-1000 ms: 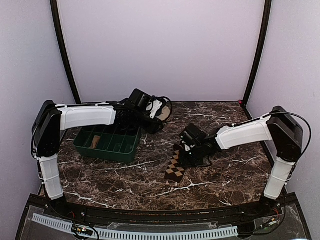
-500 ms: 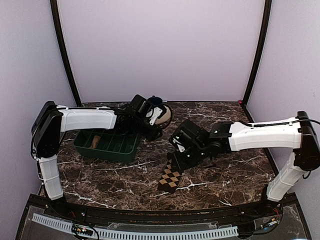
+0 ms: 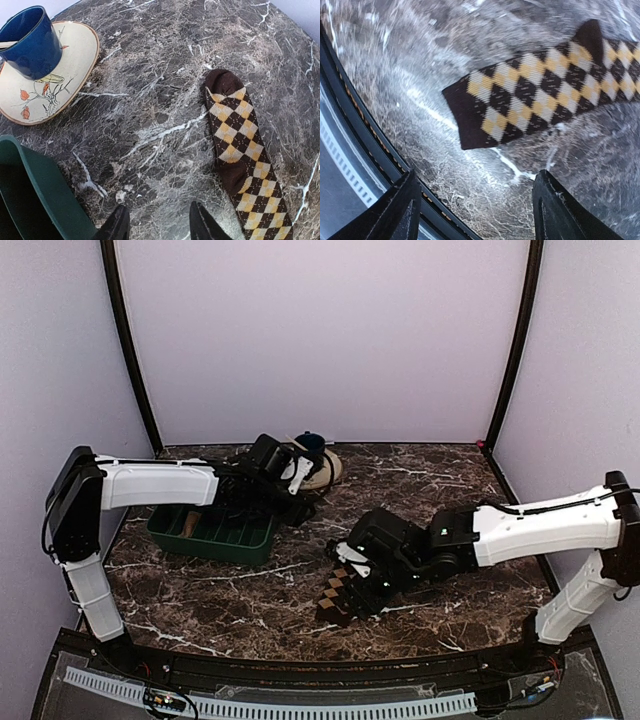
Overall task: Roll the socks
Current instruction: Move the sock to the center of the board, then pick up the sock from the center of the board.
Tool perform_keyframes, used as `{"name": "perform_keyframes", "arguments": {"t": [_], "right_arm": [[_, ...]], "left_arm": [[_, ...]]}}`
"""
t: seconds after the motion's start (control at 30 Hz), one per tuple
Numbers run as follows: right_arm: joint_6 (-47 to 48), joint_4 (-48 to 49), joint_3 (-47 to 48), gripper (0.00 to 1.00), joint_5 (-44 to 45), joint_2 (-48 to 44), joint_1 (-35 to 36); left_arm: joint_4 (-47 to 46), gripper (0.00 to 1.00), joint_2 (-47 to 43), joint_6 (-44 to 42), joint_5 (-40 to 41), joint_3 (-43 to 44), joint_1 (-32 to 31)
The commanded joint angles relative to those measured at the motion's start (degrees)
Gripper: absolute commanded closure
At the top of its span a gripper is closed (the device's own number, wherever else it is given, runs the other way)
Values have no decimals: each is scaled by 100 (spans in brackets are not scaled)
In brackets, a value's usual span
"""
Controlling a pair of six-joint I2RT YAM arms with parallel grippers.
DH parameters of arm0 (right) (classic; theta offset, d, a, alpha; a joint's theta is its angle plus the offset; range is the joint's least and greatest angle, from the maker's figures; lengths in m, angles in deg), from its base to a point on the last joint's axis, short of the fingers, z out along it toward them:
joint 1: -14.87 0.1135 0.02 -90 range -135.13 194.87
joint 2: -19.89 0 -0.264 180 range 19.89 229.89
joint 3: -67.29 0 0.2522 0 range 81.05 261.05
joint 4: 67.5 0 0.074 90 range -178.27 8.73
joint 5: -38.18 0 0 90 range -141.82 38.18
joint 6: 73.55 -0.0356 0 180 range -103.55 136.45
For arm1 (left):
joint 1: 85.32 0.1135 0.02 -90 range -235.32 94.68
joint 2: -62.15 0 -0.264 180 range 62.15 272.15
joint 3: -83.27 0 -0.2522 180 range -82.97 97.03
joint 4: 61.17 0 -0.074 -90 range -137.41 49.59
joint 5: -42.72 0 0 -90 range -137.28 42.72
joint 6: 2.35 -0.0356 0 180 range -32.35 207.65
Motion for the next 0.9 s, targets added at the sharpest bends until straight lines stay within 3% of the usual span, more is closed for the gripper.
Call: {"name": "perform_keyframes", "arguments": {"t": [0.0,0.2,0.87], "right_arm": [[651,-12,311,30,252,604,402],[1005,-58,491,31,449,1259,639],[1767,158,547,45,681,1976,581]], "left_arm": [[-89,57,-350,444,126,-205,-21],[-254,56,-535,624,145,-467,-12],[-431,56,-732,666,279,-815,-12]]}}
